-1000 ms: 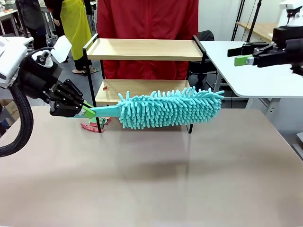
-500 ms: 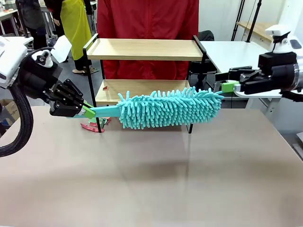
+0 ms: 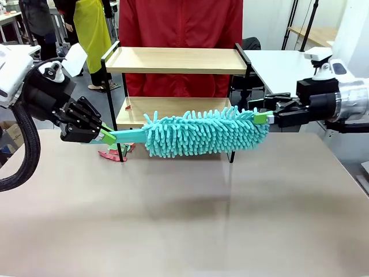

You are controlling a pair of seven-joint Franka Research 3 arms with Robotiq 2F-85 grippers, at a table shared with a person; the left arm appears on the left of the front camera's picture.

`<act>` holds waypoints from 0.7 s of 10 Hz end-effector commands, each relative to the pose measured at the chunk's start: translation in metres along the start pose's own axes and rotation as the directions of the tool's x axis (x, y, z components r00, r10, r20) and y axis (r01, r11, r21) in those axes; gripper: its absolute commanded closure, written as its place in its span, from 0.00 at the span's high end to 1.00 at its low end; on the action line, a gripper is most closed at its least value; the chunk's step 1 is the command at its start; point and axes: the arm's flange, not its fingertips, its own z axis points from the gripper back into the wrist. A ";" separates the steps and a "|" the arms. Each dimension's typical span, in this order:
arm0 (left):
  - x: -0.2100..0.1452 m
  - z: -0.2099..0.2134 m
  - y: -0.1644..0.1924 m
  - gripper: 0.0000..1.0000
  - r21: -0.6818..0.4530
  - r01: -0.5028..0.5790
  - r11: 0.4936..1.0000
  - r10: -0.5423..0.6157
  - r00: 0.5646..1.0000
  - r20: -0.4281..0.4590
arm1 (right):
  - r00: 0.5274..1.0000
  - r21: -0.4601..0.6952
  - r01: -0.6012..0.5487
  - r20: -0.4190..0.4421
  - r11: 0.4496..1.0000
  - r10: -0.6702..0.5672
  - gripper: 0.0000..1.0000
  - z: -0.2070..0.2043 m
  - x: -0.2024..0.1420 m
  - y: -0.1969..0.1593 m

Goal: Clean the shelf.
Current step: Hand the Duster back to the human.

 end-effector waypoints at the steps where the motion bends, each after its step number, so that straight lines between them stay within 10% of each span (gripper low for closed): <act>1: 0.002 0.001 0.000 0.13 0.001 0.004 1.000 -0.004 1.000 0.021 | 1.000 -0.014 -0.015 0.005 1.000 0.015 1.00 0.008 0.006 0.002; 7: 0.002 0.001 0.000 0.13 0.001 0.004 1.000 -0.004 1.000 0.021 | 0.999 0.053 0.025 0.043 0.998 -0.027 1.00 -0.020 -0.023 0.017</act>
